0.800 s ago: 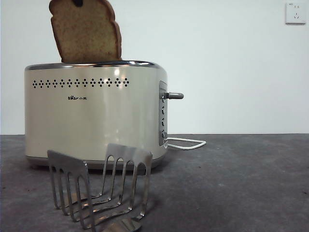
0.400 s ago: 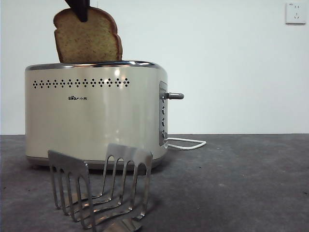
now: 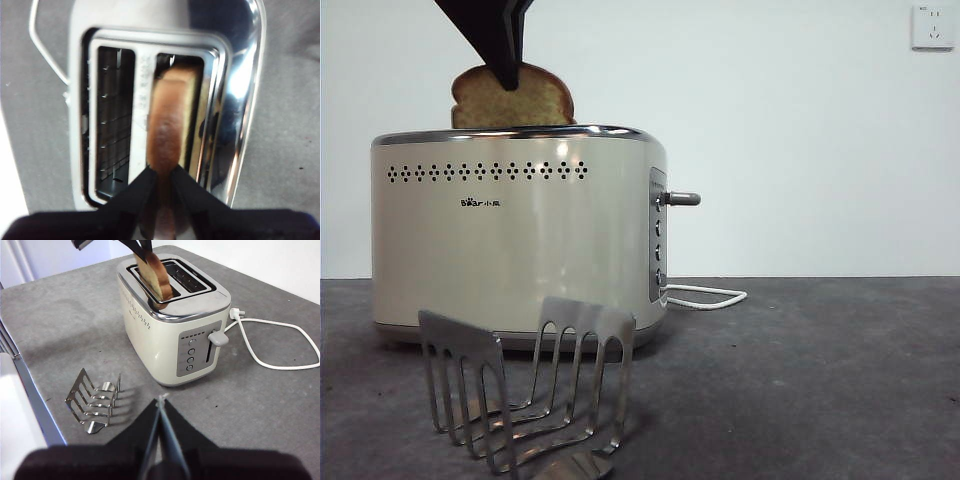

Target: Pick up a slice of bread from the rack,put the bread on the toaster,press the button

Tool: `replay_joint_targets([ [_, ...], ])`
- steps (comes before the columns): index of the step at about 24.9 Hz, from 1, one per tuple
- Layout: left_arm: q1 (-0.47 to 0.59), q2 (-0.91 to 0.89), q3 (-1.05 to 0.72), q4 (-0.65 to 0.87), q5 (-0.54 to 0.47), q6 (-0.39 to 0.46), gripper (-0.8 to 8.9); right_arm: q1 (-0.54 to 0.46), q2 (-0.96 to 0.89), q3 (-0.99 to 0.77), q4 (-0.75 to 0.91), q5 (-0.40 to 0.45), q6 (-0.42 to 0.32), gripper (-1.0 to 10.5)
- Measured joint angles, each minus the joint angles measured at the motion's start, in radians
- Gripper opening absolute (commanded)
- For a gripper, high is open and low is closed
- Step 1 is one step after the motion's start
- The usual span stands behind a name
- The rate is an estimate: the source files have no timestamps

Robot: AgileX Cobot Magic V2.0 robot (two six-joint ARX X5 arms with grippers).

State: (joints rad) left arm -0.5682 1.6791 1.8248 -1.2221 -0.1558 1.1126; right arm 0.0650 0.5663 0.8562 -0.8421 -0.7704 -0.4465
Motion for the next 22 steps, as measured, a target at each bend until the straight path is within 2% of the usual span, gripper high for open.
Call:
replay_joint_targets([
  [2, 0.0, 0.006, 0.0, 0.001, 0.002, 0.0, 0.09, 0.0, 0.0, 0.0, -0.003, 0.0, 0.0, 0.0],
  [3, 0.0, 0.007, 0.0, 0.002, 0.002, 0.0, 0.45, 0.0, 0.0, 0.0, -0.003, 0.0, 0.0, 0.0],
  [6, 0.001, 0.007, 0.0, 0.002, 0.002, -0.007, 2.53, 0.0, 0.0, 0.0, -0.003, 0.0, 0.0, 0.0],
  [8, 0.003, 0.007, 0.0, 0.007, 0.001, -0.013, 3.26, 0.0, 0.0, 0.0, -0.003, 0.0, 0.0, 0.0],
  [16, 0.003, 0.001, 0.0, 0.039, -0.051, -0.048, 3.24, 0.0, 0.005, 0.0, -0.004, 0.0, 0.001, 0.0],
  [22, 0.003, -0.103, -0.002, 0.04, -0.052, -0.07, 3.23, 0.0, 0.043, 0.0, -0.069, 0.0, 0.005, 0.0],
])
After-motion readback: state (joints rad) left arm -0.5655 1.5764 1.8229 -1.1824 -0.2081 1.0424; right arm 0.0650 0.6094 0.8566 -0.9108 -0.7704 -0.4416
